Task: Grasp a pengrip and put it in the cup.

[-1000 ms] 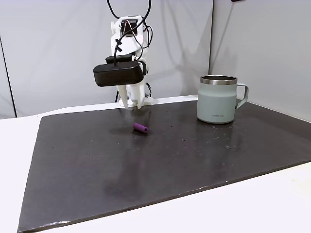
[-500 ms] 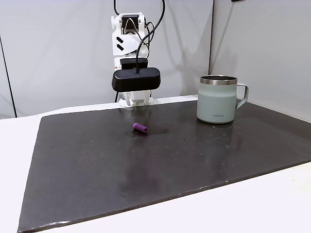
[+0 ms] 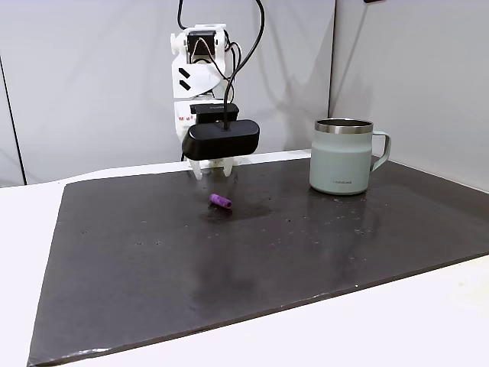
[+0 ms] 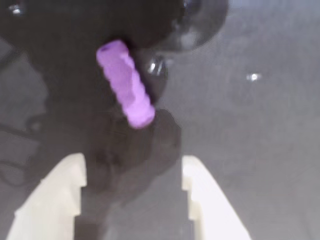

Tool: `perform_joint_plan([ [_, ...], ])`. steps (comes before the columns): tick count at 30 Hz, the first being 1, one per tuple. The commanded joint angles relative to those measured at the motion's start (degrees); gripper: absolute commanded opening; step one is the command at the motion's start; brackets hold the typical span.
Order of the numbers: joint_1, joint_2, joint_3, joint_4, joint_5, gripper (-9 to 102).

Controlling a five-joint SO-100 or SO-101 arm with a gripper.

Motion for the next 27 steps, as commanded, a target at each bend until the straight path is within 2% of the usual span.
perform_joint_plan([
  [1,-0.44,-2.29,-3.6,-4.57,-0.62,25],
  [6,-1.67,-5.54,-2.72,-6.68,0.0,26],
  [19,-2.11,-3.87,11.34,-18.02,-0.09,24],
  [22,-1.85,-2.99,14.41,-20.74,-0.18,20],
  [25,-1.49,-2.2,16.88,-22.5,-0.18,4],
  [27,-1.14,-1.41,18.46,-24.08,-0.18,1],
])
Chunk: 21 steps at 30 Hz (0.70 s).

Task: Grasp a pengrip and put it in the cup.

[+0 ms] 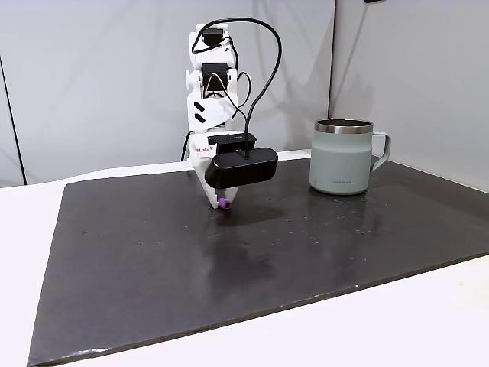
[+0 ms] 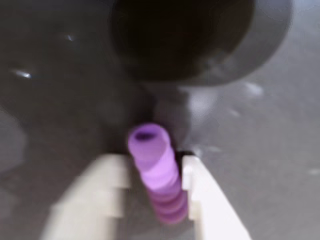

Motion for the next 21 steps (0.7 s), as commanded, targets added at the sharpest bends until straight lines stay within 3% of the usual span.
perform_joint_plan([
  [1,1.41,1.05,2.72,-2.99,0.53,0],
  [9,1.41,7.56,2.37,-2.29,8.17,0],
  [21,-8.09,31.38,2.2,15.91,35.42,0],
])
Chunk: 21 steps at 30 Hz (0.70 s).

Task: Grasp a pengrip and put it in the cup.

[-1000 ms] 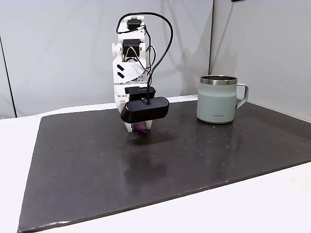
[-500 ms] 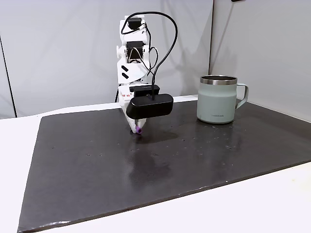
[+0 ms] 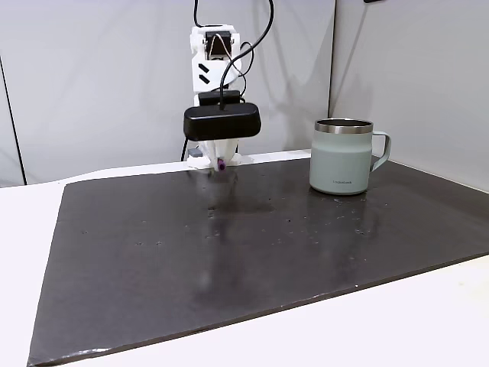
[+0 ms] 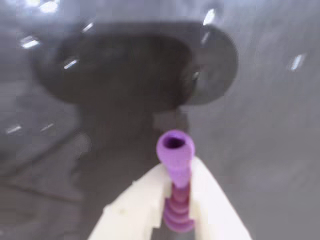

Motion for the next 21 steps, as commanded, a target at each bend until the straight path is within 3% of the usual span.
perform_joint_plan([
  [1,-4.57,10.28,-1.41,4.92,9.4,0],
  [10,-19.6,15.29,-13.01,15.73,42.63,0],
  [17,-30.06,8.61,-22.94,16.61,69.87,0],
  [21,-35.24,6.24,-24.26,14.68,79.1,0],
])
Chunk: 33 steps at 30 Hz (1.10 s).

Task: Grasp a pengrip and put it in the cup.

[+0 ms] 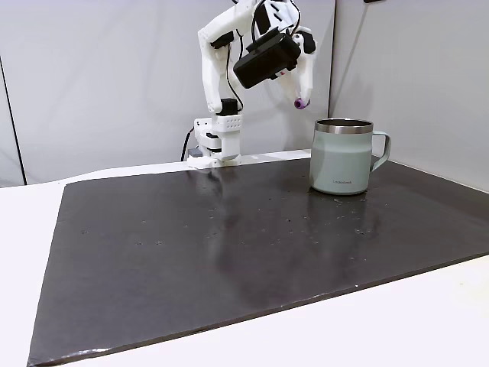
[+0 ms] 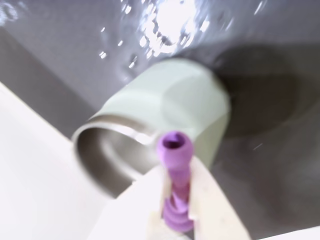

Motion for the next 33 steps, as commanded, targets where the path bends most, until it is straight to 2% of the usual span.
perform_joint_plan([
  [1,-4.75,-1.85,-4.66,-1.85,7.29,0],
  [7,-8.53,-6.68,-8.0,-5.19,13.36,0],
  [14,-9.49,-9.93,-9.67,-5.36,13.8,0],
  [16,-9.32,-9.67,-9.67,-4.92,13.71,5],
  [19,-9.05,-9.58,-9.67,-4.31,12.04,24],
  [21,-8.61,-9.4,-9.67,-3.96,11.95,28],
  [33,-6.94,-8.53,-9.58,-3.08,9.93,28],
])
